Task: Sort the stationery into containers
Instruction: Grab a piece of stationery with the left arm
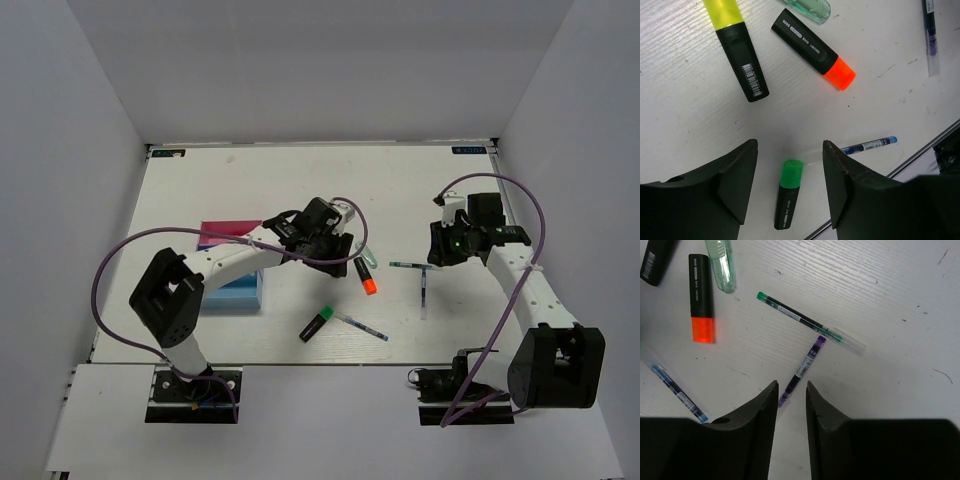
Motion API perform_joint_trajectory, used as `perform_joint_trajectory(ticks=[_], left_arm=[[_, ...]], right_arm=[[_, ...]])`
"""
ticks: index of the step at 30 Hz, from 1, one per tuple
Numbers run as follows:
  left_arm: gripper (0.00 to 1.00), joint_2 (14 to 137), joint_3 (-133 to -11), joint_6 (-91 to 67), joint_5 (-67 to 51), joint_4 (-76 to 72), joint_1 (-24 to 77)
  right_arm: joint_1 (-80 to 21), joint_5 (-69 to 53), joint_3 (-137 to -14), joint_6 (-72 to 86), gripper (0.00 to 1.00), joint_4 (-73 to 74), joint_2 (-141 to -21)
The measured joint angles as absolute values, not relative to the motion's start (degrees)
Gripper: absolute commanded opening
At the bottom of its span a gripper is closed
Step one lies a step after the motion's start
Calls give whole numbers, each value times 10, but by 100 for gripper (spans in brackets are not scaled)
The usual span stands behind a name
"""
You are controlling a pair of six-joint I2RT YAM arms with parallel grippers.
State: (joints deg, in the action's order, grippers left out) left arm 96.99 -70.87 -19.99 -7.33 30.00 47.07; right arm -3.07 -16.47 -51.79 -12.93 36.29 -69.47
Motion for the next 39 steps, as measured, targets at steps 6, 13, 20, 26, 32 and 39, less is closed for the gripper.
perform_joint_trajectory(ticks=[6, 13, 20, 26, 32, 39], left_arm=[[68, 970, -709, -193, -57, 309, 470], [55, 990, -743, -193, -46, 320, 470], [35, 1155, -936, -298, -34, 307, 470], [44, 1244, -993, -426, 32, 340, 480], [55, 1256, -1012, -500, 109, 388, 510], [57, 1283, -1082, -537, 144, 404, 524]], right_arm=[[-31, -157, -518, -125, 48, 363, -707], [-42, -180, -521, -125, 50, 353, -722], [-57, -178, -523, -123, 51, 348, -727], [-57, -154, -515, -119, 51, 339, -679], [-56, -145, -515, -117, 52, 339, -678], [-56, -149, -515, -115, 52, 340, -668]])
